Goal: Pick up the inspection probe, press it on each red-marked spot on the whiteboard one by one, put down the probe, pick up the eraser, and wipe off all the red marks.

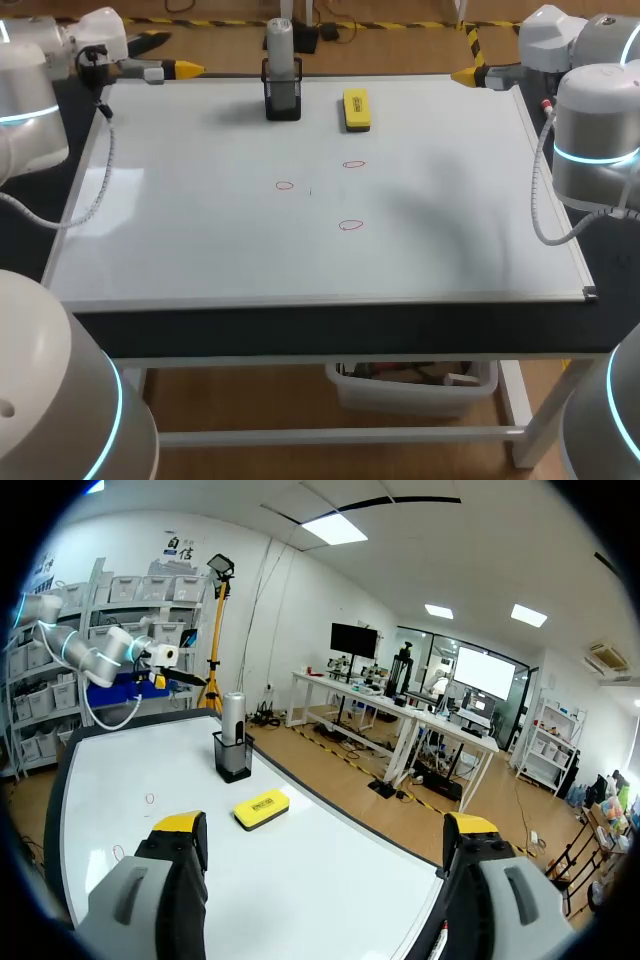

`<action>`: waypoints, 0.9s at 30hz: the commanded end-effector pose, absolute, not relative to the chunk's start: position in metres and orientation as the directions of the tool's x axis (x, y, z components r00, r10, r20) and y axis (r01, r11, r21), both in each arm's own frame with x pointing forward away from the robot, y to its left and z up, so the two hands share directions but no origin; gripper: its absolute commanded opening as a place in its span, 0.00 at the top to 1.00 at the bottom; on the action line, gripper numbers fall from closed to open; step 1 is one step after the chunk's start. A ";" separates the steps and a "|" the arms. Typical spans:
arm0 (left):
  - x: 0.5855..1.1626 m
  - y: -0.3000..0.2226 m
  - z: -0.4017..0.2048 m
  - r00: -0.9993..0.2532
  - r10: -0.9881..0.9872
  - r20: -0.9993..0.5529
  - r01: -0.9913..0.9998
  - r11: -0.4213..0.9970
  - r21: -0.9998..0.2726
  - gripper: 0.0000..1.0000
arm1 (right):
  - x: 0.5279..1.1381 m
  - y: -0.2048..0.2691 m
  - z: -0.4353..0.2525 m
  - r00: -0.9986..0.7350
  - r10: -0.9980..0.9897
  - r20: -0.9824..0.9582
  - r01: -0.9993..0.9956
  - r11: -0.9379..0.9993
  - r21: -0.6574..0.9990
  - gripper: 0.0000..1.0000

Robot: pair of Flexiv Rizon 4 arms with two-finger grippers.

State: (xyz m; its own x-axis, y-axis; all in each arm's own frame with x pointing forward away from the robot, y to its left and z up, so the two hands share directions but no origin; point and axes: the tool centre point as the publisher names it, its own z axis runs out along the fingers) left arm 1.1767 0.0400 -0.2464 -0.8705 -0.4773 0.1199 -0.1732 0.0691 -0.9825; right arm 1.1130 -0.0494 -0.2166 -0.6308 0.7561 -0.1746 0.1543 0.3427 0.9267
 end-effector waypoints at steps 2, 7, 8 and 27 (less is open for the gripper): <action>1.185 0.037 -0.249 -0.910 -0.397 0.119 -0.157 0.064 -0.986 0.00 | 1.113 -0.049 -0.216 -0.631 0.756 -0.174 0.156 0.344 0.926 0.00; 1.191 0.032 -0.252 -0.914 -0.388 0.118 -0.146 0.042 -0.988 0.00 | 1.113 -0.049 -0.216 -0.631 0.756 -0.174 0.156 0.344 0.926 0.00; 1.192 0.030 -0.251 -0.915 -0.385 0.119 -0.142 0.031 -0.989 0.00 | 1.113 -0.049 -0.216 -0.631 0.756 -0.174 0.156 0.344 0.926 0.00; 1.193 0.000 -0.241 -0.934 -0.343 0.099 -0.101 -0.010 -0.995 0.00 | 1.113 -0.049 -0.216 -0.631 0.756 -0.174 0.156 0.344 0.926 0.00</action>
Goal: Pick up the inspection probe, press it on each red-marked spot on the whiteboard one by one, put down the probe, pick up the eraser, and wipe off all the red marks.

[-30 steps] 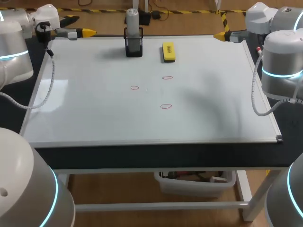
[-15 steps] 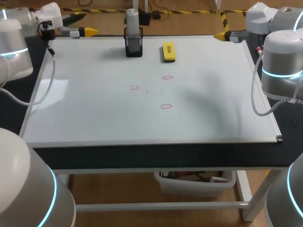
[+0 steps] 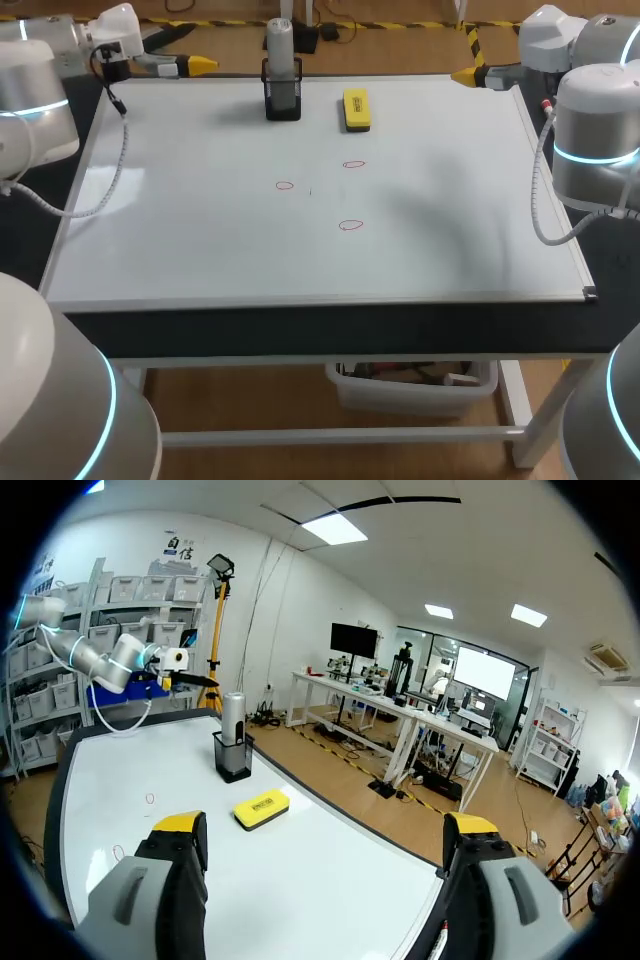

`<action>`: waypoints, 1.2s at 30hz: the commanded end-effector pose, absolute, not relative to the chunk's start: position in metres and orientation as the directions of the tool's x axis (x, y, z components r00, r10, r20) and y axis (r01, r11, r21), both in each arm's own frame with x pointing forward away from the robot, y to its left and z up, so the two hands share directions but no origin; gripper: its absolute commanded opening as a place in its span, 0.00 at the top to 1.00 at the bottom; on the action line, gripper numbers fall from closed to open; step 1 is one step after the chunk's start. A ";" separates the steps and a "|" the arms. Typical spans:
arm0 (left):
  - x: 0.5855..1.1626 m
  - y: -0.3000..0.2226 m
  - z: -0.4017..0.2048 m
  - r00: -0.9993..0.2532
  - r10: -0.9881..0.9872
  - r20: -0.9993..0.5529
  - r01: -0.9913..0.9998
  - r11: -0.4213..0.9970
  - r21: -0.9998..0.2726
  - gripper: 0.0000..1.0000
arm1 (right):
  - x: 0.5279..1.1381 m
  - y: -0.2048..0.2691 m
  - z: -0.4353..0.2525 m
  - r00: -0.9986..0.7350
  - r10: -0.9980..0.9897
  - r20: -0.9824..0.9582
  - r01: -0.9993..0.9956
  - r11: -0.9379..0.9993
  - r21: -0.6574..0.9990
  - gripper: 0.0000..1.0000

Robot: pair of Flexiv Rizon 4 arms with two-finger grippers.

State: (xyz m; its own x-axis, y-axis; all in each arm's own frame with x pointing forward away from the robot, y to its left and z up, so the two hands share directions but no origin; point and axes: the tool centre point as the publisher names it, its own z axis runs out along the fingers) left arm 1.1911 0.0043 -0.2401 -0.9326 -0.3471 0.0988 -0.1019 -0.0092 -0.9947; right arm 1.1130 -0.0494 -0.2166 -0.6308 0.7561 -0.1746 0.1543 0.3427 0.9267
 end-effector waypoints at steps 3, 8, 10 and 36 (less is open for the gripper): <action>1.195 -0.005 -0.241 -0.936 -0.338 0.099 -0.100 -0.015 -0.995 0.00 | 1.113 -0.049 -0.216 -0.631 0.756 -0.174 0.156 0.344 0.926 0.00; 1.195 -0.015 -0.239 -0.942 -0.323 0.096 -0.094 -0.021 -0.995 0.00 | 1.113 -0.049 -0.216 -0.631 0.756 -0.174 0.156 0.344 0.926 0.00; 1.196 -0.019 -0.240 -0.945 -0.312 0.095 -0.093 -0.020 -0.995 0.00 | 1.113 -0.049 -0.216 -0.631 0.756 -0.174 0.156 0.344 0.926 0.00; 1.230 -0.072 -0.255 -0.976 -0.193 0.102 -0.097 -0.031 -0.995 0.00 | 1.113 -0.049 -0.216 -0.631 0.756 -0.174 0.156 0.344 0.926 0.00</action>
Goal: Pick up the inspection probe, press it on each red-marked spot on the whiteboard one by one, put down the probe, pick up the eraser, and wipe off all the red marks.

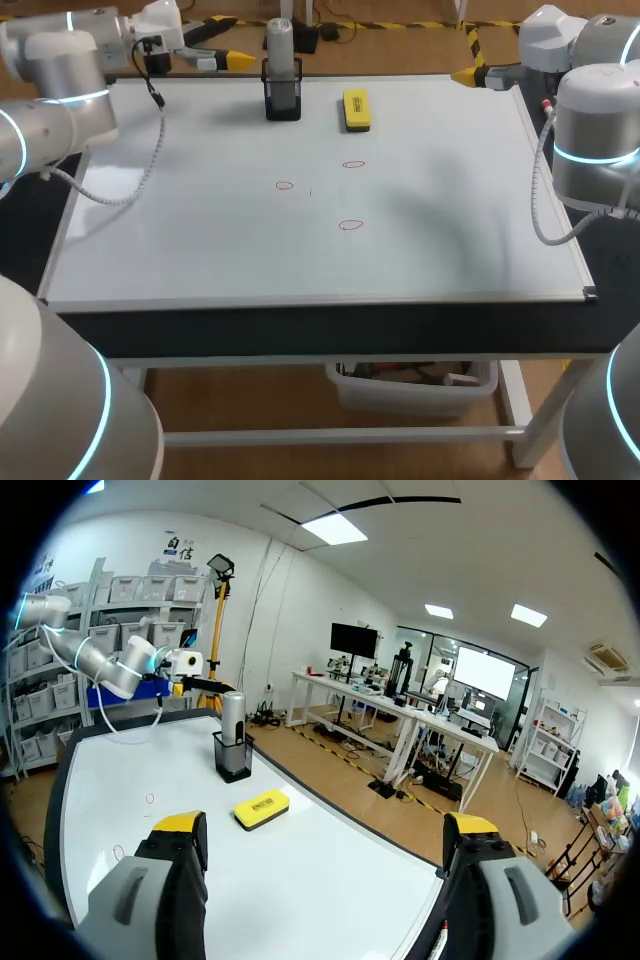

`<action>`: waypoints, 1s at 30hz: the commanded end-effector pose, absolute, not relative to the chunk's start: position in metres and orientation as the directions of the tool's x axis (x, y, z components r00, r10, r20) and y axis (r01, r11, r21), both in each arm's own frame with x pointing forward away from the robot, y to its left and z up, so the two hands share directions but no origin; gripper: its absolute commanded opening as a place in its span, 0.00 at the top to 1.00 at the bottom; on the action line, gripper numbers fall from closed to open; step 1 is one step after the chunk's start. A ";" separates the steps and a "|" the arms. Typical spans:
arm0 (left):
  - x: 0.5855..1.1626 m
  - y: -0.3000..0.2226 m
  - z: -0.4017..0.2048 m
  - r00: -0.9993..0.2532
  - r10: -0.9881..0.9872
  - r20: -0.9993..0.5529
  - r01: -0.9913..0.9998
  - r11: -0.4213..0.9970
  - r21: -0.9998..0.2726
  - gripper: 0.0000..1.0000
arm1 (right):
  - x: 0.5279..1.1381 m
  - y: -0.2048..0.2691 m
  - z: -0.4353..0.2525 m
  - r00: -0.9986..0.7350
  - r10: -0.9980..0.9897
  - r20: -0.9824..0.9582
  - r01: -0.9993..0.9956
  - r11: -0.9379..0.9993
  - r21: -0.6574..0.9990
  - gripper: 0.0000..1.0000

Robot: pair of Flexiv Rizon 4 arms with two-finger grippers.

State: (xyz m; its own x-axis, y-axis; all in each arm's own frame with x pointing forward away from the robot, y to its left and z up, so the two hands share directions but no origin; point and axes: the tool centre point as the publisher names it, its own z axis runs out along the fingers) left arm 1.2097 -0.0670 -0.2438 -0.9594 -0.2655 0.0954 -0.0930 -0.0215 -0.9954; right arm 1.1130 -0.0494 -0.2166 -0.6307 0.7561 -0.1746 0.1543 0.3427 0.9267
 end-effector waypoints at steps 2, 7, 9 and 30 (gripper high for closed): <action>1.233 -0.077 -0.257 -0.978 -0.184 0.101 -0.098 -0.029 -0.995 0.00 | 1.113 -0.049 -0.216 -0.631 0.756 -0.174 0.156 0.344 0.926 0.00; 1.233 -0.090 -0.257 -0.982 -0.156 0.110 -0.106 -0.030 -0.994 0.00 | 1.113 -0.049 -0.216 -0.631 0.756 -0.174 0.156 0.344 0.926 0.00; 1.234 -0.093 -0.258 -0.983 -0.146 0.111 -0.108 -0.028 -0.994 0.00 | 1.113 -0.049 -0.216 -0.631 0.756 -0.174 0.156 0.344 0.926 0.00; 1.244 -0.121 -0.266 -0.987 -0.100 0.126 -0.123 -0.039 -0.992 0.00 | 1.113 -0.049 -0.216 -0.631 0.756 -0.174 0.156 0.344 0.926 0.00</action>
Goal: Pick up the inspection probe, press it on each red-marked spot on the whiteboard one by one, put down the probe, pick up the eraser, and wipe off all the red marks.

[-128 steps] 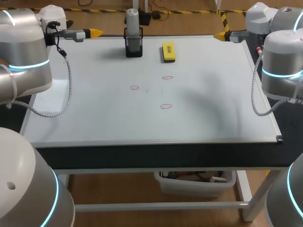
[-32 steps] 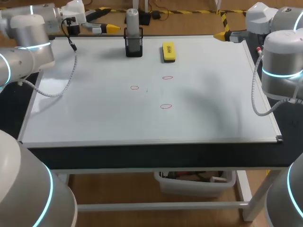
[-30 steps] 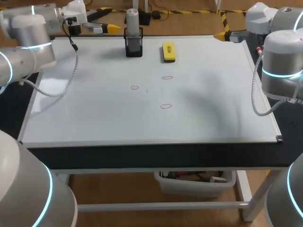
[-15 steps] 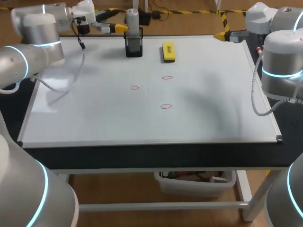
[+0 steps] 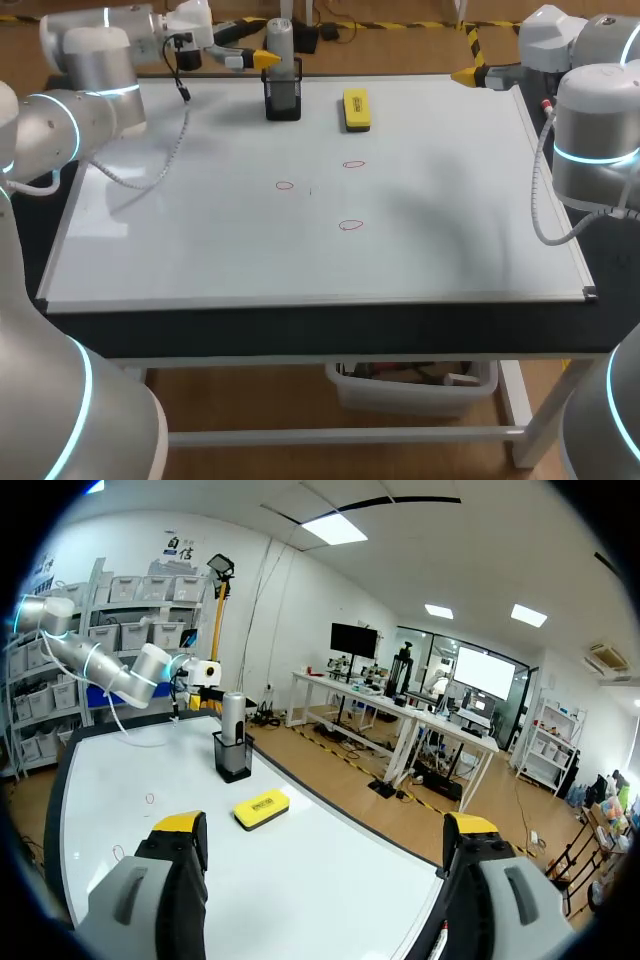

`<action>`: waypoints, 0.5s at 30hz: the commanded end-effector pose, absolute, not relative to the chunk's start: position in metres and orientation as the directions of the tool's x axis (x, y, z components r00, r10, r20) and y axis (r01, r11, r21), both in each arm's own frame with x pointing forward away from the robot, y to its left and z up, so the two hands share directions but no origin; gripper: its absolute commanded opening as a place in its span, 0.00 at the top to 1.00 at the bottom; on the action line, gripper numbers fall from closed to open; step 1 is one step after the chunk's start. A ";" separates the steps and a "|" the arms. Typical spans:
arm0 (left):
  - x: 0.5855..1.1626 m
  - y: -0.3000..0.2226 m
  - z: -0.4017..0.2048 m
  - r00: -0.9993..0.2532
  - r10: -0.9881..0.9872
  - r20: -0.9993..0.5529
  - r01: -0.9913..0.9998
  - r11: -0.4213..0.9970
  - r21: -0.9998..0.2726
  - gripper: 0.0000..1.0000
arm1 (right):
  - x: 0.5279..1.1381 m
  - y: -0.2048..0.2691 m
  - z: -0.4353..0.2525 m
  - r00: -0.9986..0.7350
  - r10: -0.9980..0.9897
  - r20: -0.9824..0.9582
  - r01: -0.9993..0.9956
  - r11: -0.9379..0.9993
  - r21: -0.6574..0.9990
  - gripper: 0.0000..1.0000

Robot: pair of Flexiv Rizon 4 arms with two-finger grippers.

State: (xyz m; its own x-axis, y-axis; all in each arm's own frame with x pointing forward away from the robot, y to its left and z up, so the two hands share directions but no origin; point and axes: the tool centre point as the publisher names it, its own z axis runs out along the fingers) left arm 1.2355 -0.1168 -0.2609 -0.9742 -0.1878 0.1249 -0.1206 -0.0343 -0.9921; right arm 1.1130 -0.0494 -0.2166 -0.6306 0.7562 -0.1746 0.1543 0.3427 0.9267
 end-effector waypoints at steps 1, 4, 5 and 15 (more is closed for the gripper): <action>1.245 -0.123 -0.267 -0.987 -0.097 0.128 -0.124 -0.042 -0.991 0.00 | 1.113 -0.049 -0.216 -0.631 0.756 -0.174 0.156 0.344 0.926 0.00; 1.243 -0.131 -0.269 -0.988 -0.089 0.129 -0.126 -0.039 -0.991 0.00 | 1.113 -0.049 -0.216 -0.631 0.756 -0.174 0.156 0.344 0.926 0.00; 1.243 -0.133 -0.270 -0.988 -0.085 0.130 -0.127 -0.037 -0.991 0.00 | 1.113 -0.049 -0.216 -0.631 0.756 -0.174 0.156 0.344 0.926 0.00; 1.246 -0.144 -0.274 -0.988 -0.076 0.132 -0.130 -0.034 -0.991 0.00 | 1.113 -0.049 -0.216 -0.631 0.756 -0.174 0.156 0.344 0.926 0.00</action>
State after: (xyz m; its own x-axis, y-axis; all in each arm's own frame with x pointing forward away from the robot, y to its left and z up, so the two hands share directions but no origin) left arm 1.2359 -0.1414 -0.2688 -0.9746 -0.1811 0.1319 -0.1285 -0.0307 -0.9912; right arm 1.1130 -0.0494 -0.2166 -0.6307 0.7562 -0.1746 0.1543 0.3427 0.9267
